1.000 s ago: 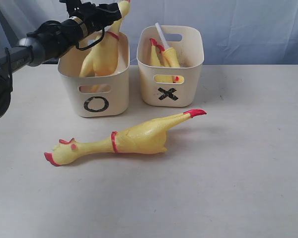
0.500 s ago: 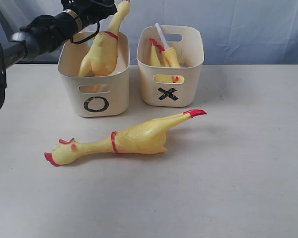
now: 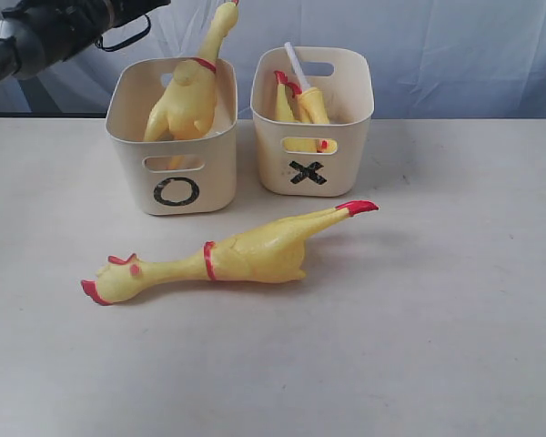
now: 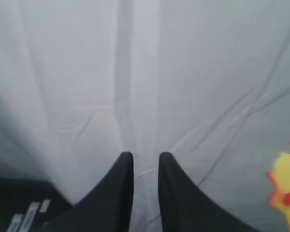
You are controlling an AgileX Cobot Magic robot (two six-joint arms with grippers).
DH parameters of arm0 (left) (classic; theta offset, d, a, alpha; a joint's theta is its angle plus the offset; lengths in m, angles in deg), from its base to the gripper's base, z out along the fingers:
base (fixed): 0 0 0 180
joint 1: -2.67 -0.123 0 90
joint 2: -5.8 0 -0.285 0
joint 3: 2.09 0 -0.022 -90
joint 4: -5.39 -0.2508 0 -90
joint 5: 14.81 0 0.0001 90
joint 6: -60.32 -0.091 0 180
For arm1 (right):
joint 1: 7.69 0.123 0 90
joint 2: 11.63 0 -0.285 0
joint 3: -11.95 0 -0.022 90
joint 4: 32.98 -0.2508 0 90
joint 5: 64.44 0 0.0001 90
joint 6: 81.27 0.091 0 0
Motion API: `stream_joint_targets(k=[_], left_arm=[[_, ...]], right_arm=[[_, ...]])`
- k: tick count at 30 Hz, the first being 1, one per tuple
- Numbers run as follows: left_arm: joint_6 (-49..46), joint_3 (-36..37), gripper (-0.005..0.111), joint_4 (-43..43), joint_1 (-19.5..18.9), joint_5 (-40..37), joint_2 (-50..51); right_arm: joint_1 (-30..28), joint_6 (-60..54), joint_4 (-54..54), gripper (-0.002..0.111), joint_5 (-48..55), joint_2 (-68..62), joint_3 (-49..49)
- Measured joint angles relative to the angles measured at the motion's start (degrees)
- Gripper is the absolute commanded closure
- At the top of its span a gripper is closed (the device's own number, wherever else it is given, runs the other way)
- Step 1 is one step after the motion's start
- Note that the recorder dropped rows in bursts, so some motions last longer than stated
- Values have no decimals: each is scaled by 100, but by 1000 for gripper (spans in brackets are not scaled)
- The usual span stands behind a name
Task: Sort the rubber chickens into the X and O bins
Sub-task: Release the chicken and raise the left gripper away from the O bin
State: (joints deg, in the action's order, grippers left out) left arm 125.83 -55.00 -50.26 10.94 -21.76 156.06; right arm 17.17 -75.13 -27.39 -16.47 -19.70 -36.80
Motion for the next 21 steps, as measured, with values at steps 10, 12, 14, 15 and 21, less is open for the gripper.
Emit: stream_joint_targets(k=[10,12,14,15,21], left_arm=[[-3125,-13,107,1755,-34,-2253,-311],[-3341,-13,107,1880,-46,-2538,-314],[-3518,-13,107,1979,-66,-2807,-337],[-3587,-13,107,2035,-81,-2915,-349],[-4220,-13,107,2425,-130,-3292,-586]], right_arm=[[0,0,0,108,0,0,0],[0,0,0,108,0,0,0],[0,0,0,108,0,0,0],[0,0,0,108,0,0,0],[0,0,0,108,0,0,0]])
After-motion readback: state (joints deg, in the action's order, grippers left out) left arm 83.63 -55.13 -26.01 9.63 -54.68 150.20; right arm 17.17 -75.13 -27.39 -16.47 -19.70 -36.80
